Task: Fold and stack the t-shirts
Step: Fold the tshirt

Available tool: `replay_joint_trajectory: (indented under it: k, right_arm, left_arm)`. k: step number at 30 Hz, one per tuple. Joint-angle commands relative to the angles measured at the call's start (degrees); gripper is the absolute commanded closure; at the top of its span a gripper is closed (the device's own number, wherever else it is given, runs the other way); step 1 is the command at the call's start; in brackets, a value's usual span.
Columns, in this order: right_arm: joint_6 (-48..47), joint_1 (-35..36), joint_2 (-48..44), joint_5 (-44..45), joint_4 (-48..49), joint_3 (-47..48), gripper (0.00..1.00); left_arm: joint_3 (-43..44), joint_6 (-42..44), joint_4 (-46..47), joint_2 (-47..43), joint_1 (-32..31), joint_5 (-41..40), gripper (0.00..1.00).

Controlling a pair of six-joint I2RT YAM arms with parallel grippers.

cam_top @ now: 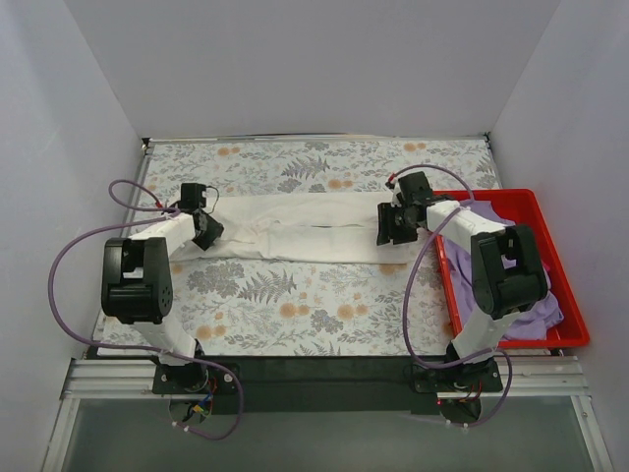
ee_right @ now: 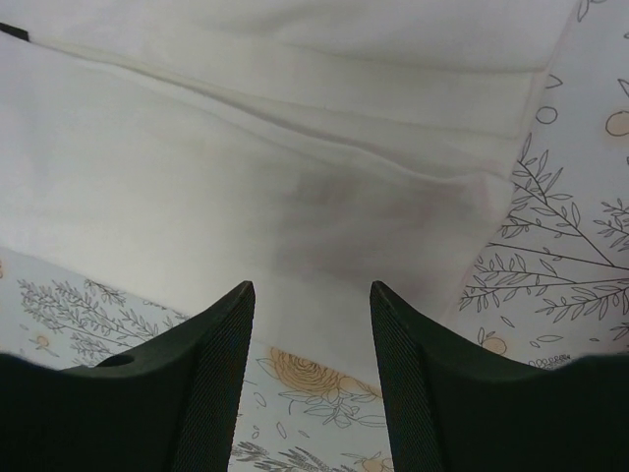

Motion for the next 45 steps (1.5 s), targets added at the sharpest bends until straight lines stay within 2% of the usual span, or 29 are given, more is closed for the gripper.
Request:
replay_joint_trajectory:
  k: [1, 9, 14, 22, 28, 38, 45]
  right_arm:
    - [0.0, 0.2, 0.9, 3.8, -3.0, -0.6, 0.51]
    - [1.0, 0.0, 1.1, 10.1, -5.6, -6.6, 0.5]
    - [1.1, 0.0, 0.3, 9.3, -6.6, -8.6, 0.5]
    - [-1.3, 2.3, -4.2, 7.2, -8.3, 0.8, 0.5]
    - [-3.4, 3.7, -1.5, 7.1, -8.1, 5.2, 0.5]
    - [-5.3, 7.0, 3.1, 7.4, -8.1, 2.4, 0.5]
    - [-5.5, 11.1, 0.8, 2.9, -9.8, -7.7, 0.5]
  left_arm:
    - [0.4, 1.4, -3.2, 2.7, 3.3, -3.4, 0.67]
    - [6.9, 5.2, -4.2, 10.2, 7.4, -5.5, 0.67]
    - [10.9, 9.5, -4.8, 12.1, 8.0, -3.2, 0.64]
    - [12.2, 6.1, -8.7, 2.1, 8.0, -2.5, 0.54]
    - [9.4, 4.7, -9.0, -0.8, 8.0, -2.9, 0.51]
    - [13.1, 6.2, -8.1, 9.3, 8.0, -4.0, 0.52]
    - [20.3, 9.3, -9.0, 18.3, 8.0, -6.6, 0.53]
